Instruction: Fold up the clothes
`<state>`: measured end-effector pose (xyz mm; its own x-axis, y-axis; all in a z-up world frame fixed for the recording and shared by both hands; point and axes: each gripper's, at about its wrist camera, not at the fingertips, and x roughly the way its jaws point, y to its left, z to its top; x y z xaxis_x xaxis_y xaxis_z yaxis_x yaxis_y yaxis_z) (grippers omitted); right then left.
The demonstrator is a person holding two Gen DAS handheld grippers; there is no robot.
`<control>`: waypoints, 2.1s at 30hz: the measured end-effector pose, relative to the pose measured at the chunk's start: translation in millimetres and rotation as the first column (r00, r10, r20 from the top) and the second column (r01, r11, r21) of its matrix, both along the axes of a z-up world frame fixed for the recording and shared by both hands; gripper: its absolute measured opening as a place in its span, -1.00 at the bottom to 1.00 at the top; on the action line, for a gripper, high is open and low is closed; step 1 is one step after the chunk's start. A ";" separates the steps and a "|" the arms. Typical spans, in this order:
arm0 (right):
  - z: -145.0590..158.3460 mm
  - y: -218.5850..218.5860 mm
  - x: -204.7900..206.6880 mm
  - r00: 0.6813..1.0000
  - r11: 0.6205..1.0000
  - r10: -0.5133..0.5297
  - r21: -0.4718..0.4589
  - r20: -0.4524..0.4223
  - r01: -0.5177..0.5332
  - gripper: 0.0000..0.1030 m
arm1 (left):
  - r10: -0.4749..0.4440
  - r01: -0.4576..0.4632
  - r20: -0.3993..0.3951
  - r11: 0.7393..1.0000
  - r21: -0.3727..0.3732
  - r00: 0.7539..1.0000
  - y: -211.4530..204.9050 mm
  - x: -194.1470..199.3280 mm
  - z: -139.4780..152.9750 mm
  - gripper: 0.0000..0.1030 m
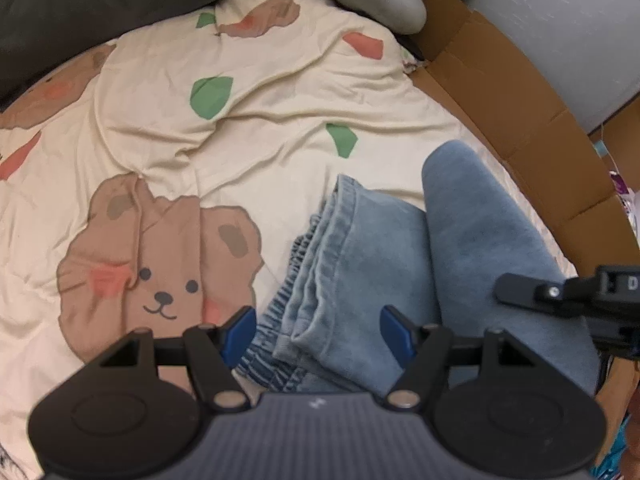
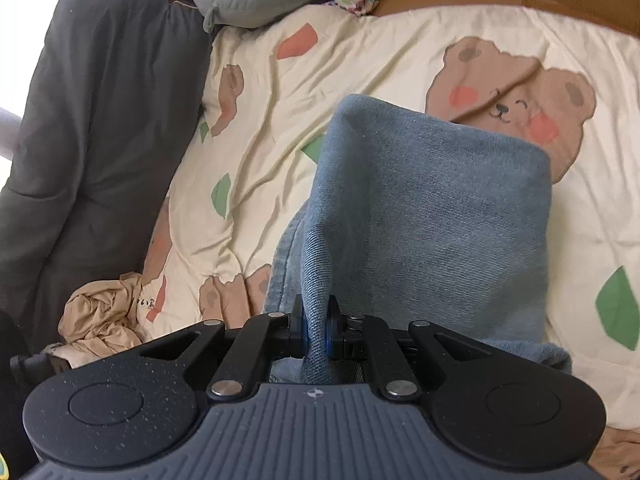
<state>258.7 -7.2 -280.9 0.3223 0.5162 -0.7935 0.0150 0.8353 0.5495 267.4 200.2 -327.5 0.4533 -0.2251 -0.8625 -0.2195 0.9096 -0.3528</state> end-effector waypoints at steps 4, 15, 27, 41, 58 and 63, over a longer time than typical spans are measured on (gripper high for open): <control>-20.3 10.5 5.7 0.999 1.000 0.004 0.022 -0.033 -0.004 -0.87 | 0.006 -0.006 -0.030 1.000 0.017 1.000 4.4 -0.9 -6.7 0.38; -45.0 26.0 8.7 0.994 0.996 0.072 0.061 -0.082 -0.067 -0.59 | 0.061 -0.056 -0.056 0.995 0.080 0.997 31.0 0.4 0.9 0.38; -2.8 -1.6 35.1 0.971 0.981 0.167 0.125 -0.174 -0.146 -0.07 | 0.051 -0.051 0.000 0.995 0.086 0.999 24.3 9.4 26.2 0.38; -11.1 -65.5 42.9 0.948 0.971 0.241 0.039 -0.207 -0.238 -0.06 | -0.011 0.011 -0.006 1.000 -0.007 1.000 -15.1 18.9 19.8 0.38; -66.4 -115.8 34.9 0.980 0.996 0.074 0.066 -0.183 -0.063 -0.07 | -0.065 0.062 -0.047 0.995 -0.074 0.997 -57.0 35.1 7.0 0.42; -88.7 -112.0 22.9 0.968 0.995 0.071 0.079 -0.240 -0.053 -0.07 | -0.077 0.072 -0.099 0.996 -0.055 0.992 -63.9 31.1 -6.3 0.08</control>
<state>281.5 -119.2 -369.6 0.0906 0.5876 -0.8041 0.1047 0.7973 0.5944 298.5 136.3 -333.8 0.3452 -0.3004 -0.8892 -0.1885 0.9059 -0.3792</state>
